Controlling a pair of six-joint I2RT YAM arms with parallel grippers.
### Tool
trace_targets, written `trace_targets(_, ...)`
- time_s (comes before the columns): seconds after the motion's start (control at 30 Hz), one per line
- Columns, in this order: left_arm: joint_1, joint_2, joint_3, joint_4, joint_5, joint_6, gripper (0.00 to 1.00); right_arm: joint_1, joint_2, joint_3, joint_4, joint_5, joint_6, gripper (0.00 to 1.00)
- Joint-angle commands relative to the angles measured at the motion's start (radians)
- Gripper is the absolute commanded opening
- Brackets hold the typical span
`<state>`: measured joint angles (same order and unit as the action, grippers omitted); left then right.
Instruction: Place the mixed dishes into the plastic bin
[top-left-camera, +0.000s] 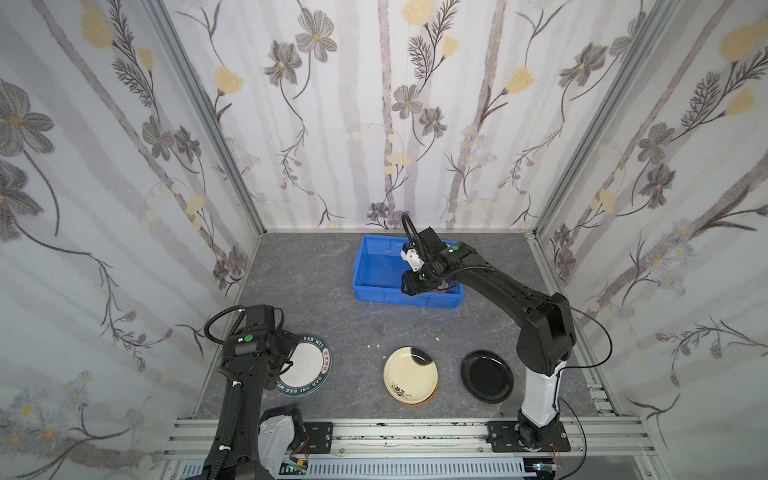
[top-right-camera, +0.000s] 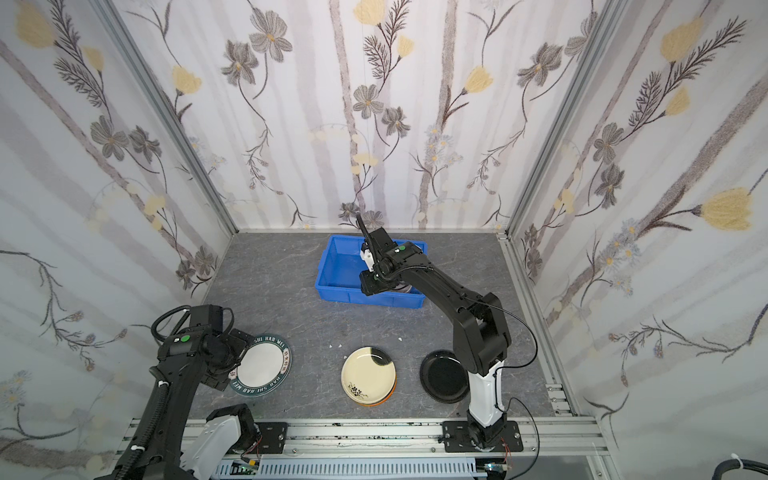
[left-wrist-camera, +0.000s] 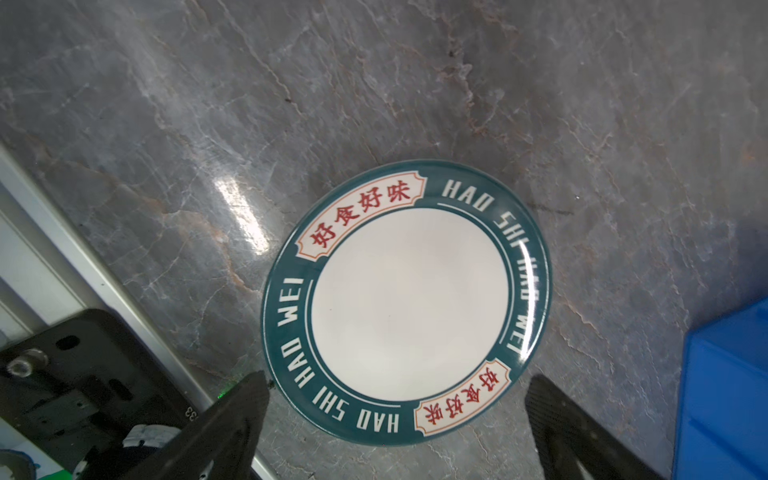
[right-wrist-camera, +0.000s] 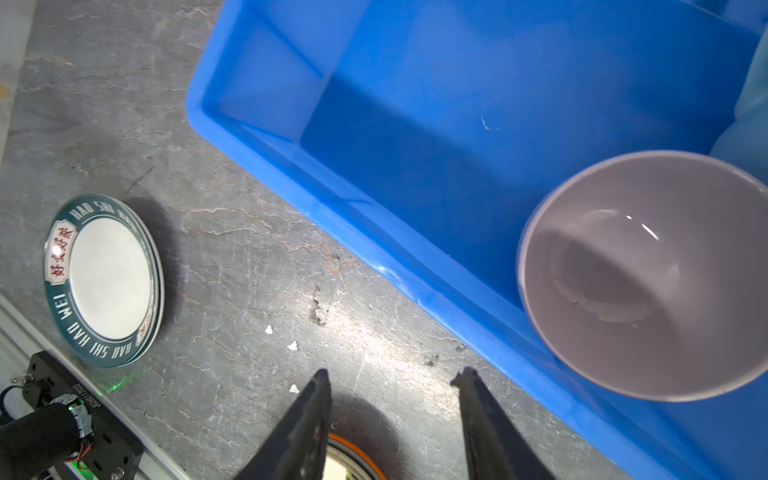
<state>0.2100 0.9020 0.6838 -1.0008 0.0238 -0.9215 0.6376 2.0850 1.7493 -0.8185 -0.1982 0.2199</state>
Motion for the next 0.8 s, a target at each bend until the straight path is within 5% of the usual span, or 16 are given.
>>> trace_targets(0.0,0.025,0.005,-0.051,-0.002,-0.031,-0.083,1.0,0.0,-0.033,0.014,0.0,-0.078,-0.058,0.53)
trace_targets(0.77,0.126,-0.003,-0.224,0.216,-0.013,-0.056,1.0,0.0,-0.142,-0.033,0.037,-0.109,-0.048,0.58)
